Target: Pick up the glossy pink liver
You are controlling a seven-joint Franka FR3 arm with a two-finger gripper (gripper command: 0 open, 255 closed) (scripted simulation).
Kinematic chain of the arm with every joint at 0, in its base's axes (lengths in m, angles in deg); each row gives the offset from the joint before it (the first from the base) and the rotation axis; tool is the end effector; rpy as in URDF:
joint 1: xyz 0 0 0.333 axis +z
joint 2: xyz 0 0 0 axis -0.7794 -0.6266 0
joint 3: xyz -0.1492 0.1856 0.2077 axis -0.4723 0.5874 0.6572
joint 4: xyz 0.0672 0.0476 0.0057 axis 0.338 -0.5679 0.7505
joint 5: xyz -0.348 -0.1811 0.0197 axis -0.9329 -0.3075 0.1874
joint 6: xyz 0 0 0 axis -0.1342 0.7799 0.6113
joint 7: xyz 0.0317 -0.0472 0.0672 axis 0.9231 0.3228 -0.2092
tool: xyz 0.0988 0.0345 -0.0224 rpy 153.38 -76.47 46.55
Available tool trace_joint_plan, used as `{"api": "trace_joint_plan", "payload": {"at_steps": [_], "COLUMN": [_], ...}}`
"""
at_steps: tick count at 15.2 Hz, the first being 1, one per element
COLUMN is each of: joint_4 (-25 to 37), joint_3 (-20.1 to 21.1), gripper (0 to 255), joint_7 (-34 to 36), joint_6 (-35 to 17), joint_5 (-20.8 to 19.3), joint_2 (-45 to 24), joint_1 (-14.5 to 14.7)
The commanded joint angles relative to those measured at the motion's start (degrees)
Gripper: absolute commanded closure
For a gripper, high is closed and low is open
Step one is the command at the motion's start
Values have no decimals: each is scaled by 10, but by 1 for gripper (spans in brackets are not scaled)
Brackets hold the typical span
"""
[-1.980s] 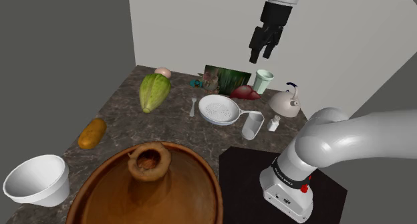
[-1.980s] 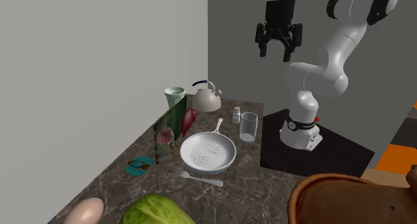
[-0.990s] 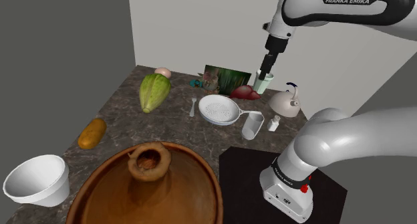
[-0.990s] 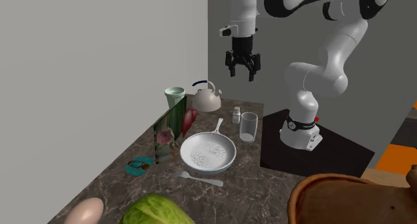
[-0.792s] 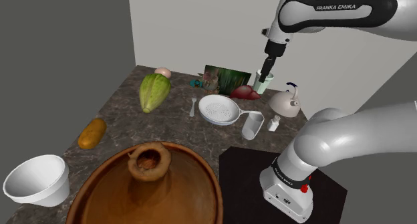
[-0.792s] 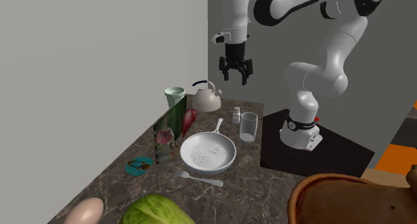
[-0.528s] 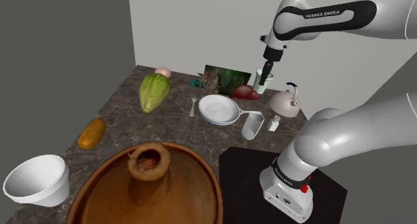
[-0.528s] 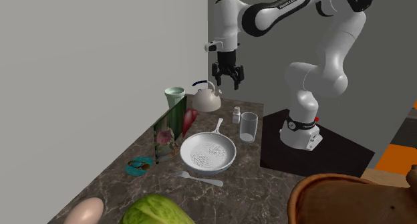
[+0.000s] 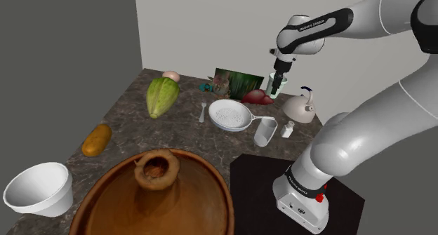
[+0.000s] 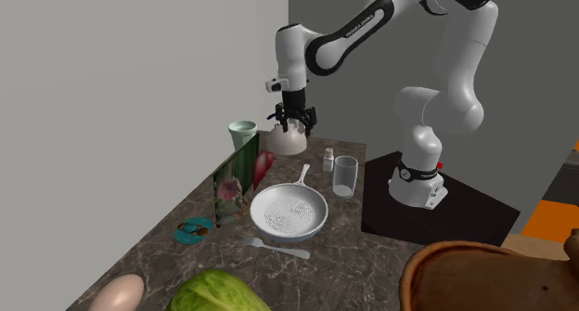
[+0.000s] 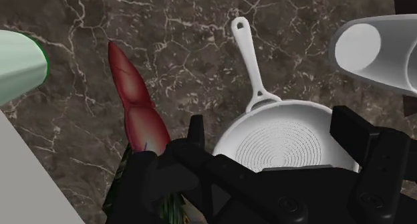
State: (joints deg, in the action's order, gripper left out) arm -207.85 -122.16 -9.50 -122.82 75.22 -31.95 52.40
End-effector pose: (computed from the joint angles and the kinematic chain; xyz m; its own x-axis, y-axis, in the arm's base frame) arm 0.3502 -0.2685 0.3790 0.8882 0.4563 -0.0543 0.4528 -0.8892 -0.0662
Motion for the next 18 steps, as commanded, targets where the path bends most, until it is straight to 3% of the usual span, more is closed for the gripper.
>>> {"api": "trace_joint_plan", "payload": {"at_steps": [1, 6, 11, 18], "joint_4": [26, 91, 182, 193], "joint_3": [-31, -70, -31, 1], "gripper": [0, 0, 0, 0], "joint_7": [-58, -216, -358, -393], "joint_6": [-30, -84, -101, -135], "joint_5": [28, 148, 270, 314], "joint_2": [-59, -214, -362, -418], "joint_1": [13, 21, -39, -69]}}
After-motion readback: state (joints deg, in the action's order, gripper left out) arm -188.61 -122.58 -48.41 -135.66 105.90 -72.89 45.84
